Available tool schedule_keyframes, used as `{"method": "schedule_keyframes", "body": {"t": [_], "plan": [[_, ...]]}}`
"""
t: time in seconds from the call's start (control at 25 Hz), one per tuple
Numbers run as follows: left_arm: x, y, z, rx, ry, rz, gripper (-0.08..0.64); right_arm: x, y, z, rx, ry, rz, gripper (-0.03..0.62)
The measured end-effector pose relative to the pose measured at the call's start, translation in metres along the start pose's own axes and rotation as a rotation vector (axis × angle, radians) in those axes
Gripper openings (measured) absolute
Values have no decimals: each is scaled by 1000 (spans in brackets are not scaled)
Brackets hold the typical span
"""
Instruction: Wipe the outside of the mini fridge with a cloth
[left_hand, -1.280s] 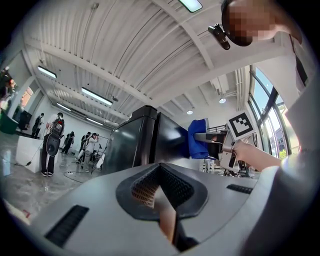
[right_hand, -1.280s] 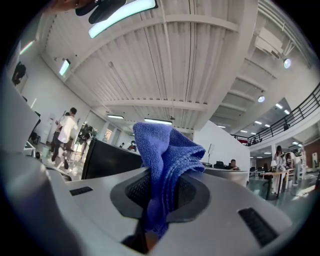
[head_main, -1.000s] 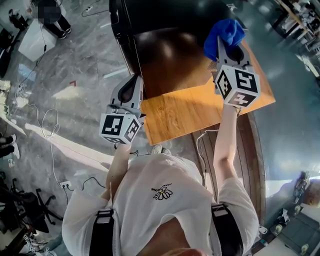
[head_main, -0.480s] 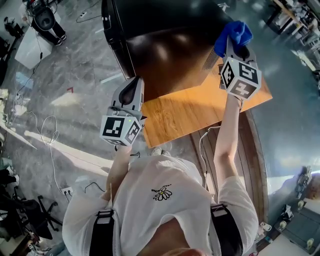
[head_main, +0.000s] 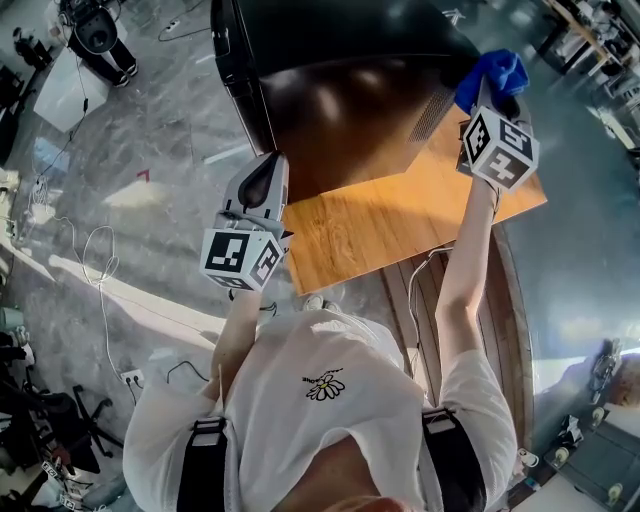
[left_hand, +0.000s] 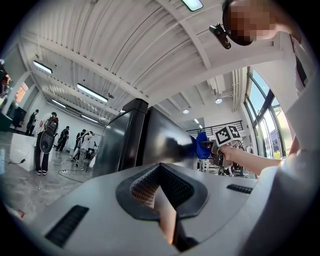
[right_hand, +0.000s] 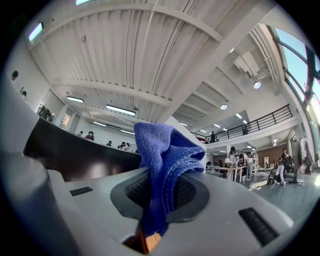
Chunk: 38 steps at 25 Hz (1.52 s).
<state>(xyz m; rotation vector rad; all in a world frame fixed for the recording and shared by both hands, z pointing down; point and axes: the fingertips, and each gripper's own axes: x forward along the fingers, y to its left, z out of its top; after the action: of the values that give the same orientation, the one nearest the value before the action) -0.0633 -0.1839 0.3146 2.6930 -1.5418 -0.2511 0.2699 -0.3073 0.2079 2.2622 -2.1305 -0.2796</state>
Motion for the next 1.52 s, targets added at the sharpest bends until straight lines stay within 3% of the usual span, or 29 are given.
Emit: {"method": "schedule_keyframes", "body": {"t": [0.2,0.32,0.68,0.84,0.96,1.12,1.52], "plan": [[-4,1,-1,2,5,10,5,-7,0,0,56,-16,-6,72],[-5,4,-3,-14,3,19,5,-42,24,10,119,-78,62,71],[-14,25,-3,-25,-15,87,5,-138,241,27,258,-127,680,71],[-24,40,-3,-23,-20,129,5,-149,316,30,217,-151,833,72],[-32,49,-1,-18,-22,153,5,-150,347,22,132,-151,866,71],[-39,59,-3,-25,-19,172,5,-142,368,5,39,-97,849,71],[-38,61,-6,-36,-14,155,5,-130,359,-4,-15,-89,782,72]]}}
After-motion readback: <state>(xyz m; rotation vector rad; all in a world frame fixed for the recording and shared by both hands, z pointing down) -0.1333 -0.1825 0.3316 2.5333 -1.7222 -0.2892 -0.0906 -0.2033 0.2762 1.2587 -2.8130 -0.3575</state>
